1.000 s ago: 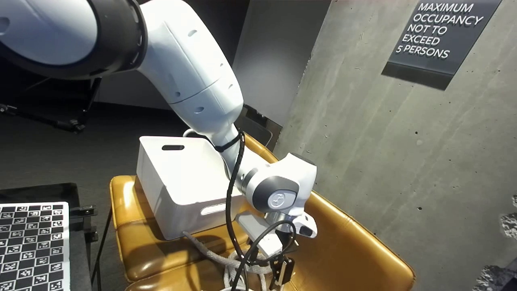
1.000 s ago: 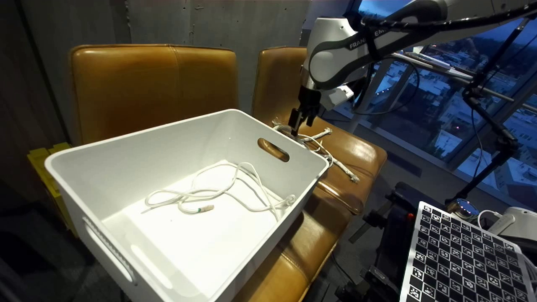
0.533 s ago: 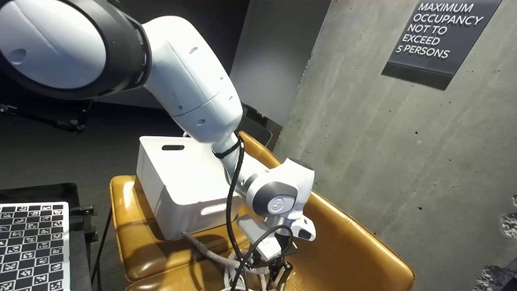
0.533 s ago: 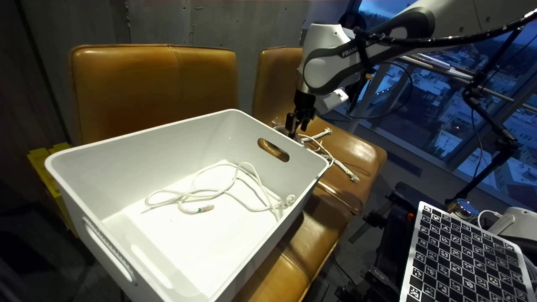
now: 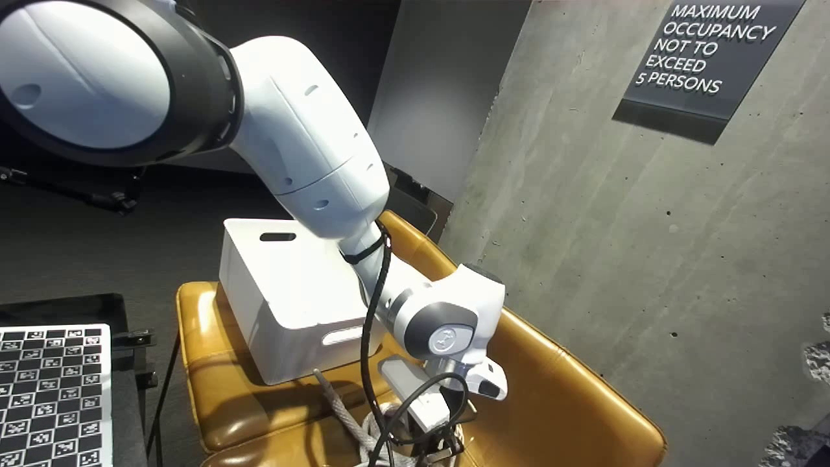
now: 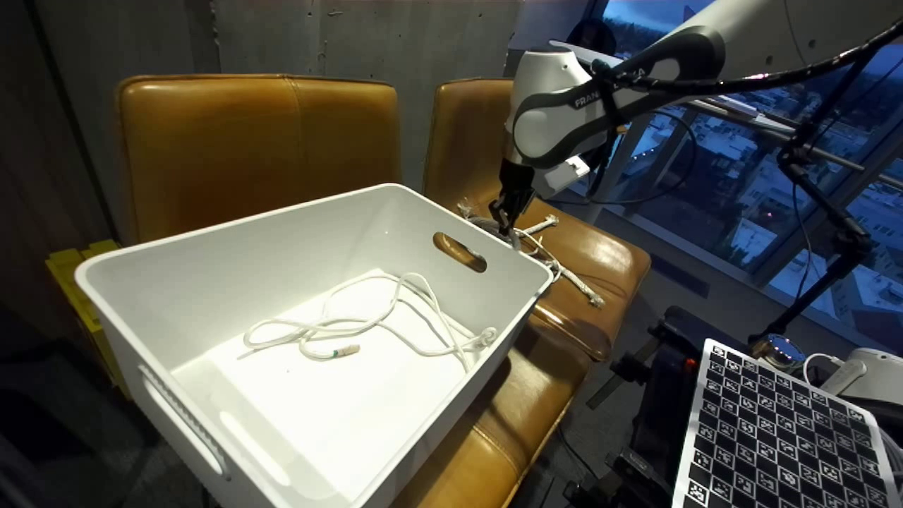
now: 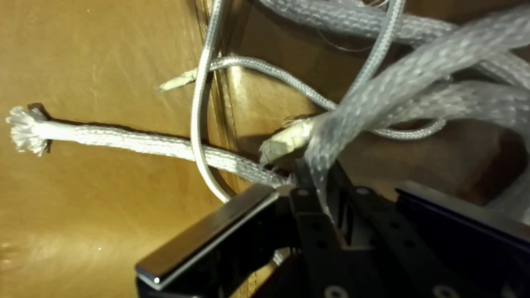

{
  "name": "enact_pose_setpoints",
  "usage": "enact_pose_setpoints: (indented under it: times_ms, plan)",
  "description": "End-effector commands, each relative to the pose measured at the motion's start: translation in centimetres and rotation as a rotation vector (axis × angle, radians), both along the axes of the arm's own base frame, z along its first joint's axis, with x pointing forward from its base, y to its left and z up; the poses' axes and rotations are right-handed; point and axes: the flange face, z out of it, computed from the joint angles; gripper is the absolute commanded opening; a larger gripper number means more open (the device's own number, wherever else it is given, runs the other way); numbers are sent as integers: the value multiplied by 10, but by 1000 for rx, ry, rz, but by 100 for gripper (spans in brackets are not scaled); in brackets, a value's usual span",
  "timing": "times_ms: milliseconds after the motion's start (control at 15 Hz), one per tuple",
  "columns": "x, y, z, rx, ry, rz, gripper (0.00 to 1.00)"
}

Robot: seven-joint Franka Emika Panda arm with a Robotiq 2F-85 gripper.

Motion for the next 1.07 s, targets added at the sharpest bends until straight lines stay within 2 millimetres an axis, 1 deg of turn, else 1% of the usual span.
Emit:
enact_pose_setpoints:
  times_ms: [0, 67, 267, 467, 733, 1000]
  plan:
    - [-21, 3, 23, -10, -8, -15, 0]
    - [-30, 6, 32, -2, -15, -11, 3]
    - [-45, 19, 62, 11, -40, 2, 3]
    - [-63, 42, 99, 28, -74, 24, 3]
    - [-90, 88, 155, 50, -141, 78, 3]
    - [-117, 153, 210, 73, -205, 141, 3]
